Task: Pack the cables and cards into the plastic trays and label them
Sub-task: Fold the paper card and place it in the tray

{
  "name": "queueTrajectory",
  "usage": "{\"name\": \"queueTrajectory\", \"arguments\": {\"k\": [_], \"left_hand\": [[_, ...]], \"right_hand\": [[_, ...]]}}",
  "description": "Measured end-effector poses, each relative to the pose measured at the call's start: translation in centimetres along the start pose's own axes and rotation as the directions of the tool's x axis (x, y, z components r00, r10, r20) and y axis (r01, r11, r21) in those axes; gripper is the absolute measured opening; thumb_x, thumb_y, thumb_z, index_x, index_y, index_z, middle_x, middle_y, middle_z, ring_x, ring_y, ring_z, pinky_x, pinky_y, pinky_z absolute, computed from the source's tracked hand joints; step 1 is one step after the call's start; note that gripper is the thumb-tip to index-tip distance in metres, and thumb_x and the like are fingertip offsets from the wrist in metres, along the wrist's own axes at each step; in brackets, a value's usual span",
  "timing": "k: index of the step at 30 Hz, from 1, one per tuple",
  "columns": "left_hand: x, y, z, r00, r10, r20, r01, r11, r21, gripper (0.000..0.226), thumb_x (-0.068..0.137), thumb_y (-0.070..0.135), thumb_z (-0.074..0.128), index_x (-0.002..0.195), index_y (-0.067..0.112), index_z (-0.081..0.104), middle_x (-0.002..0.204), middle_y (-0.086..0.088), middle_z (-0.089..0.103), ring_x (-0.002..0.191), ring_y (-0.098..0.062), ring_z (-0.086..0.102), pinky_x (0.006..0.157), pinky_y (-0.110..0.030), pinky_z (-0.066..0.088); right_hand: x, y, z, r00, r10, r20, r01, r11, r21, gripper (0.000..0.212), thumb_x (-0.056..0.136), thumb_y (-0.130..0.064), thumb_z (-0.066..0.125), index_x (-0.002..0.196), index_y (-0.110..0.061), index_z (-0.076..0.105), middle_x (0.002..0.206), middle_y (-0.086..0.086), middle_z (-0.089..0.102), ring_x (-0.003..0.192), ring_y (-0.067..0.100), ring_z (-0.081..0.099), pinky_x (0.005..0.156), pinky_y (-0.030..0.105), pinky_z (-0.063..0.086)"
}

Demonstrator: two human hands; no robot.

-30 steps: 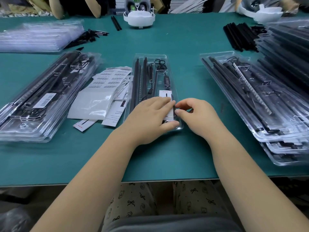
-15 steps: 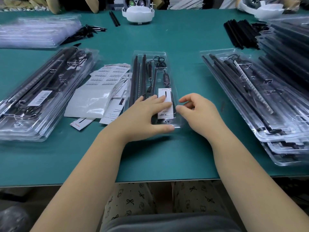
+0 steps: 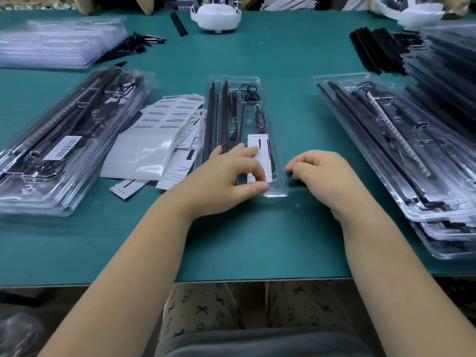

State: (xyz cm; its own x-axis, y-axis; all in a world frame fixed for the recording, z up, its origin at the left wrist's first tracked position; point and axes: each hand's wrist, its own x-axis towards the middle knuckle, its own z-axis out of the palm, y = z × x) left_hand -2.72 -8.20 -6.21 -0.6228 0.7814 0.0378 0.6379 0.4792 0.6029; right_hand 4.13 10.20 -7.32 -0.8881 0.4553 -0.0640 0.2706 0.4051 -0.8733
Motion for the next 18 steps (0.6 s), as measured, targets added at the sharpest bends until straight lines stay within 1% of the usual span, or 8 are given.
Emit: {"name": "queueTrajectory", "arguments": {"k": [3, 4, 7, 10, 12, 14, 16, 18], "left_hand": [[0.3, -0.2, -0.1, 0.999, 0.012, -0.038, -0.011, 1.000, 0.020, 0.020, 0.098, 0.025, 0.048, 0.078, 0.031, 0.046, 0.136, 0.006, 0.047, 0.136, -0.002, 0.028, 0.117, -0.045, 0.011], [0.4, -0.3, -0.2, 0.999, 0.015, -0.042, -0.016, 1.000, -0.016, 0.020, 0.098, 0.024, 0.047, 0.078, 0.028, 0.045, 0.128, 0.009, 0.051, 0.132, -0.001, 0.033, 0.115, -0.046, 0.017], [0.0, -0.1, -0.4, 0.999, 0.028, -0.036, -0.033, 0.991, -0.132, 0.018, 0.085, 0.045, 0.063, 0.084, 0.030, 0.054, 0.109, 0.021, 0.053, 0.120, 0.002, 0.044, 0.112, -0.046, 0.025], [0.0, 0.0, 0.1, 0.998, 0.049, -0.040, -0.050, 0.999, -0.015, 0.040, 0.070, 0.057, 0.073, 0.099, 0.037, 0.055, 0.122, 0.020, 0.044, 0.113, 0.020, 0.032, 0.115, -0.047, 0.017], [0.1, 0.0, 0.4, 0.997, 0.056, -0.058, -0.053, 0.998, 0.043, 0.044, 0.069, 0.057, 0.071, 0.103, 0.037, 0.052, 0.124, 0.017, 0.042, 0.110, 0.014, 0.033, 0.116, -0.047, 0.014], [0.2, 0.0, 0.6, 0.994, 0.064, -0.083, -0.060, 0.997, 0.052, 0.043, 0.070, 0.061, 0.065, 0.102, 0.037, 0.048, 0.119, 0.018, 0.042, 0.105, 0.016, 0.033, 0.115, -0.047, 0.016], [0.3, 0.1, 0.7, 0.993, 0.068, -0.099, -0.063, 0.996, 0.061, 0.036, 0.076, 0.061, 0.057, 0.101, 0.036, 0.047, 0.112, 0.018, 0.042, 0.104, 0.023, 0.030, 0.114, -0.047, 0.019], [0.5, 0.0, 0.6, 0.992, 0.068, -0.108, -0.063, 0.997, 0.048, 0.020, 0.088, 0.049, 0.050, 0.098, 0.031, 0.049, 0.106, 0.015, 0.045, 0.105, 0.017, 0.034, 0.112, -0.048, 0.021]], "right_hand": [[-0.1, 0.1, -0.3, 0.998, -0.030, 0.053, 0.030, 1.000, -0.002, 0.009, 0.075, -0.014, 0.067, 0.068, -0.020, 0.068, 0.056, -0.015, 0.059, 0.052, 0.004, 0.045, 0.050, 0.016, 0.039], [-0.1, 0.2, -0.4, 0.997, -0.035, 0.070, 0.035, 0.999, 0.003, 0.012, 0.073, -0.012, 0.070, 0.068, -0.022, 0.068, 0.058, -0.014, 0.061, 0.054, 0.005, 0.048, 0.053, 0.016, 0.040], [0.0, 0.1, -0.8, 0.994, -0.041, 0.103, 0.036, 0.998, 0.044, 0.013, 0.071, -0.013, 0.076, 0.068, -0.023, 0.070, 0.069, -0.006, 0.069, 0.063, 0.007, 0.057, 0.068, 0.024, 0.044], [0.0, 0.2, -0.9, 0.989, -0.058, 0.134, 0.051, 0.997, 0.056, 0.009, 0.072, -0.019, 0.076, 0.067, -0.026, 0.071, 0.068, -0.005, 0.069, 0.063, 0.006, 0.058, 0.072, 0.028, 0.047], [0.0, 0.2, -0.9, 0.986, -0.074, 0.147, 0.067, 0.996, 0.052, 0.010, 0.073, -0.022, 0.076, 0.069, -0.030, 0.072, 0.069, -0.004, 0.069, 0.066, 0.008, 0.058, 0.076, 0.030, 0.048], [0.0, 0.1, -0.9, 0.984, -0.100, 0.148, 0.092, 0.994, 0.061, 0.010, 0.073, -0.024, 0.076, 0.071, -0.033, 0.073, 0.070, -0.007, 0.070, 0.067, 0.006, 0.058, 0.077, 0.029, 0.047], [0.0, 0.1, -1.0, 0.982, -0.119, 0.149, 0.110, 0.992, 0.064, 0.006, 0.074, -0.030, 0.076, 0.072, -0.035, 0.074, 0.071, -0.011, 0.070, 0.066, 0.000, 0.058, 0.073, 0.020, 0.046], [0.0, 0.2, -1.0, 0.984, -0.111, 0.142, 0.105, 0.993, 0.053, 0.010, 0.076, -0.040, 0.073, 0.072, -0.031, 0.074, 0.073, -0.008, 0.070, 0.066, -0.001, 0.056, 0.071, 0.018, 0.045]]}}
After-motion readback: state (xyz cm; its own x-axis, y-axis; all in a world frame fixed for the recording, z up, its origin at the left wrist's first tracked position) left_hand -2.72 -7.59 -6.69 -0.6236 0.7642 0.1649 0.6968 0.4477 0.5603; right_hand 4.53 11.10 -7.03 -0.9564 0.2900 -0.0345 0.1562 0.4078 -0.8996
